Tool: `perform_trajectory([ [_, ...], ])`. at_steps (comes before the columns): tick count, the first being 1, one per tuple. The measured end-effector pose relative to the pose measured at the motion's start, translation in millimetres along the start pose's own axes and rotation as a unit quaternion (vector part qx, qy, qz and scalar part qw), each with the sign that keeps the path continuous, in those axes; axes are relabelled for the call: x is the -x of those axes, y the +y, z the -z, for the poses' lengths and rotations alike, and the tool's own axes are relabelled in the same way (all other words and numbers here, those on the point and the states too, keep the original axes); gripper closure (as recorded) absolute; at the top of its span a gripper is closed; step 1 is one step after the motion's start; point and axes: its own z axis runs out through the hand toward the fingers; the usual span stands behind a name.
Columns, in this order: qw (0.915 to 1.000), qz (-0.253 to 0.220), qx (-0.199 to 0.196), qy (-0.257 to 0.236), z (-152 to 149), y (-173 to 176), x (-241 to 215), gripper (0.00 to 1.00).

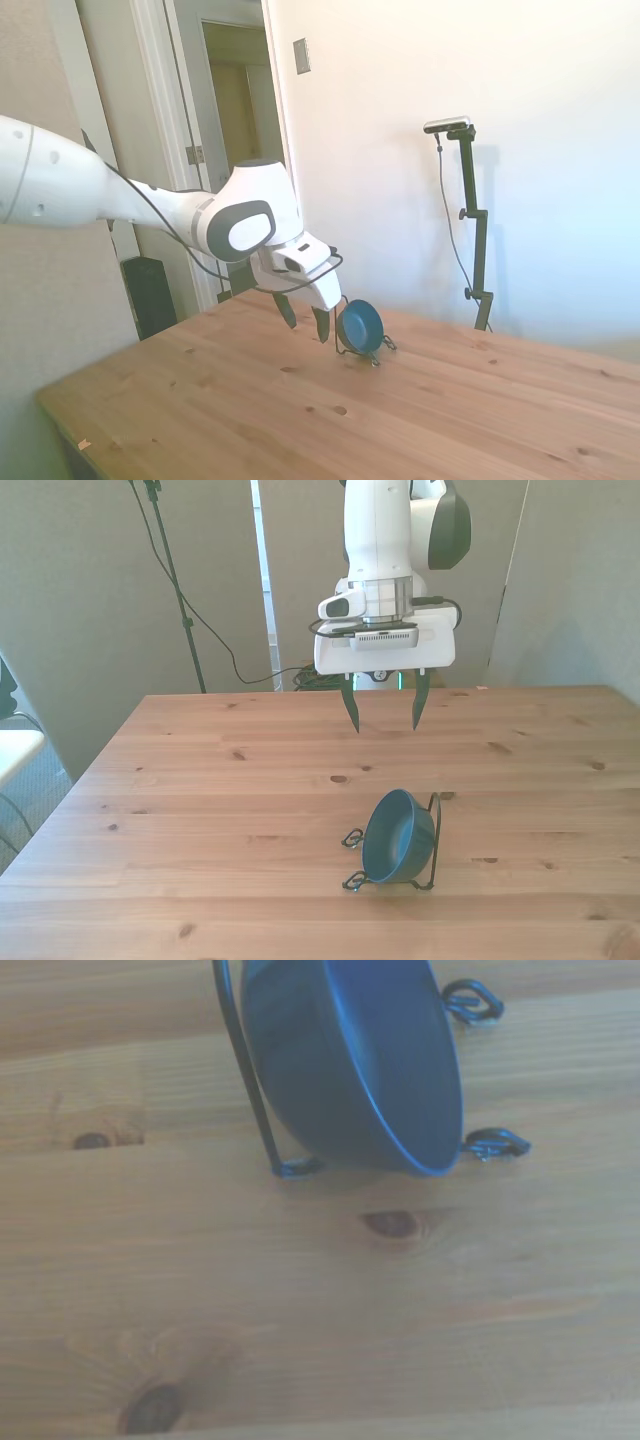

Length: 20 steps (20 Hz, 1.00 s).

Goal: Unload the bowl

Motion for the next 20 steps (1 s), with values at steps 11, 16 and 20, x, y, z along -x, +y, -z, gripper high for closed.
perform_trajectory([
  [11, 0.9948, 0.100, -0.007, 0.018, -19.9, -36.2, -69.8, 0.00],
  [16, 0.9943, 0.106, -0.004, 0.013, -26.1, -36.7, -70.4, 0.00],
  [20, 0.9927, 0.120, -0.015, -0.002, -32.4, -39.3, -71.3, 0.00],
])
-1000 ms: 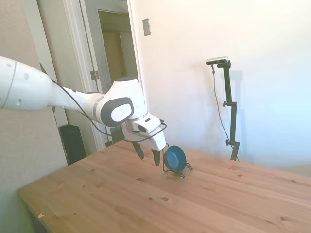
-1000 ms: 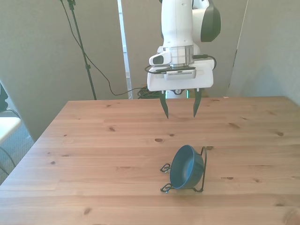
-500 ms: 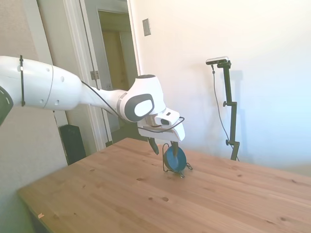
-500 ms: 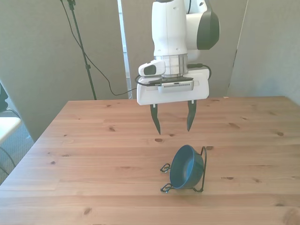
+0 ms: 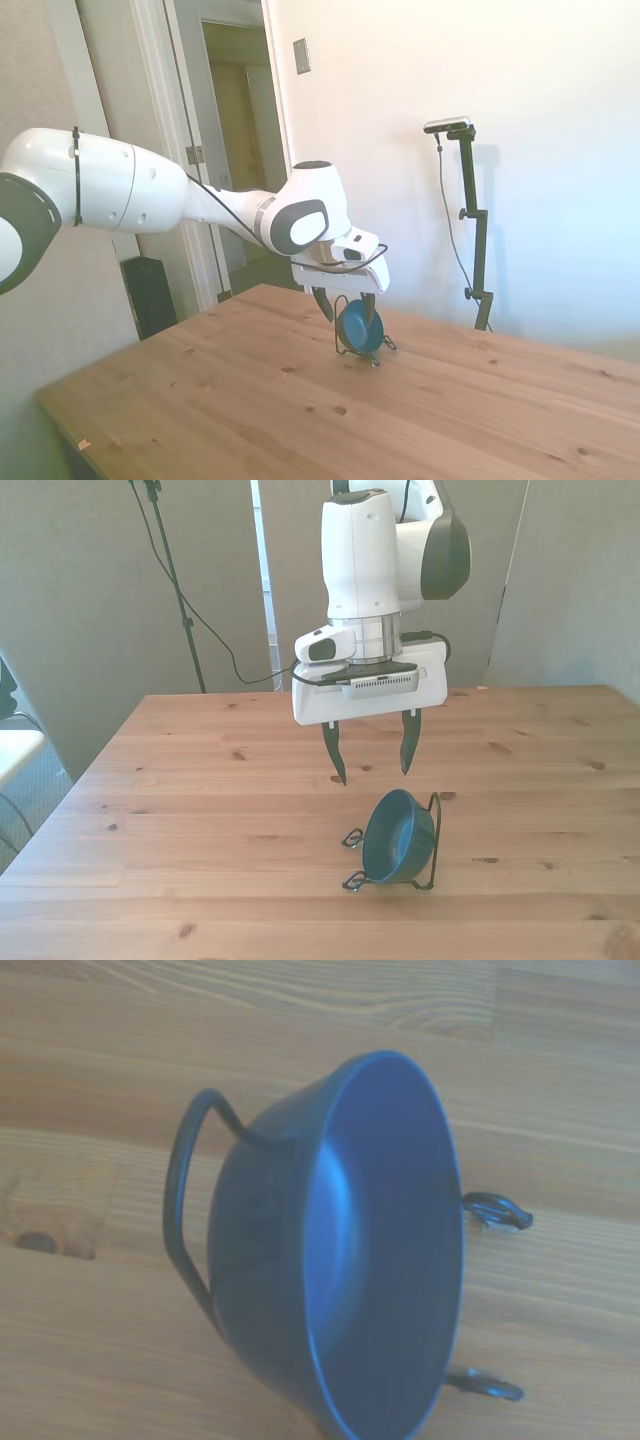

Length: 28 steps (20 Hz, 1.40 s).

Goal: Unload the bowl

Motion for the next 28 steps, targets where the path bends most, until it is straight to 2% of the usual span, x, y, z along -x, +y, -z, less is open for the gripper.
perform_trajectory([
  [9, 0.9952, 0.068, -0.048, -0.052, -5.5, -3.2, -21.3, 0.00],
  [16, 0.9840, 0.126, -0.056, -0.114, -25.8, -11.2, -28.7, 0.00],
  [20, 0.9797, 0.150, -0.062, -0.118, -32.7, -12.1, -39.0, 0.00],
  [24, 0.9707, 0.190, -0.070, -0.130, -41.2, -12.4, -42.2, 0.00],
  [28, 0.9656, 0.221, -0.078, -0.113, -38.9, -9.8, -45.9, 0.00],
])
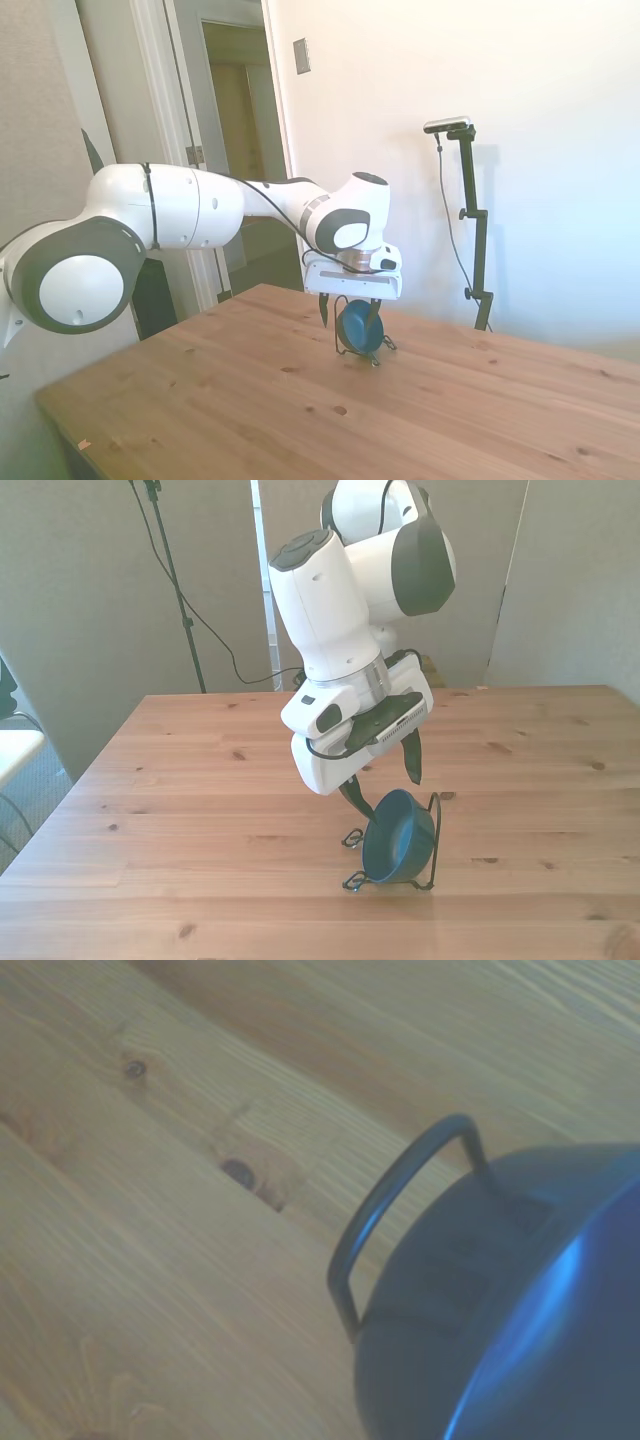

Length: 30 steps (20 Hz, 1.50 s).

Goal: Unload the bowl

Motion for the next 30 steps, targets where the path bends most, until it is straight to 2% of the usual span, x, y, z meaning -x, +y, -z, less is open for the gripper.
perform_trajectory([
  [4, 0.9992, 0.020, 0.001, 0.034, -7.7, 3.7, 2.5, 0.00],
  [5, 0.9992, 0.023, 0.001, 0.031, -11.0, 4.0, 5.7, 1.00],
  [13, 0.9991, 0.037, -0.001, 0.022, -13.7, 3.6, 15.6, 1.00],
  [30, 0.9979, 0.042, -0.038, 0.033, -18.0, 0.3, 21.7, 1.00],
])
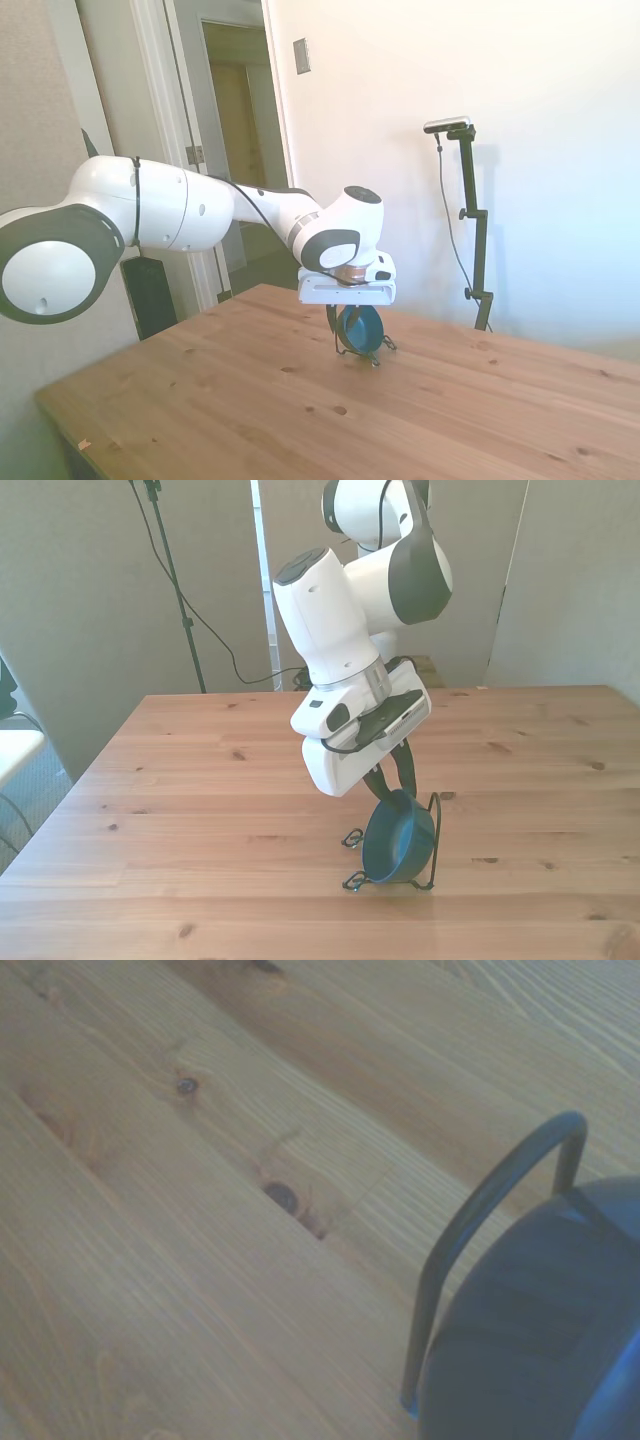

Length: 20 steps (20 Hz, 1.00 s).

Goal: Unload the bowl

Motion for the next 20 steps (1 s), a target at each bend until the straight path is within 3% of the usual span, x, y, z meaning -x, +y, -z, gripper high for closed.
perform_trajectory([
  [9, 0.9999, 0.006, -0.011, 0.004, 3.0, -8.9, -3.1, 1.00],
  [20, 0.9992, 0.002, -0.029, 0.029, 29.8, -18.9, -4.0, 1.00],
])
